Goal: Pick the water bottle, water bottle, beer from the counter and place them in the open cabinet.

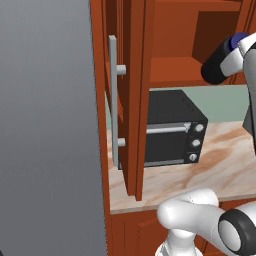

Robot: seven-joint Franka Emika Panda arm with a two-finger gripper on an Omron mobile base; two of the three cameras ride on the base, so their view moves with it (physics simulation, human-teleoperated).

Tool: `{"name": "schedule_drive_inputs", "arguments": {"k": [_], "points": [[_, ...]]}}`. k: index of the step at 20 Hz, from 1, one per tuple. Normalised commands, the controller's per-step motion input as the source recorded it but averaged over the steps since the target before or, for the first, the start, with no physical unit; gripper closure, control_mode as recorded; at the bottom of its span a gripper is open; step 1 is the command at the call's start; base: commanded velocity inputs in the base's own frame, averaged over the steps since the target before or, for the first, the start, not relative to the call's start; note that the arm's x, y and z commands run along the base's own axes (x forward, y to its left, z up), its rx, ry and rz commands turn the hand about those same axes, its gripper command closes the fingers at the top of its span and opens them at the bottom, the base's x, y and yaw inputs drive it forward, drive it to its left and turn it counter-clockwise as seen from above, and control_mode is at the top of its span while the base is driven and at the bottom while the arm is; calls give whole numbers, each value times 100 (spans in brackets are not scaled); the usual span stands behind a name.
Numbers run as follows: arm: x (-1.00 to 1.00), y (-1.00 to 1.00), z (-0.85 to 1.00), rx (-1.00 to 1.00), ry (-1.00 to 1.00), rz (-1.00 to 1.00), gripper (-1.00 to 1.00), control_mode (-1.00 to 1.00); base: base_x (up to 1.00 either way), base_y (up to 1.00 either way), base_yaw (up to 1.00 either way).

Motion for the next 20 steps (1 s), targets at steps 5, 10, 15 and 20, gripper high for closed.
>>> {"name": "schedule_drive_inputs", "arguments": {"k": [5, 10, 15, 20], "points": [[12, -10, 0, 0, -1, -3, 100, -100, 0, 0, 0], [28, -6, 0, 1, 0, 0, 100, -100, 0, 0, 0], [43, 0, 0, 1, 0, 0, 100, -100, 0, 0, 0], [47, 0, -2, 3, 0, 0, 100, -100, 0, 0, 0]]}}
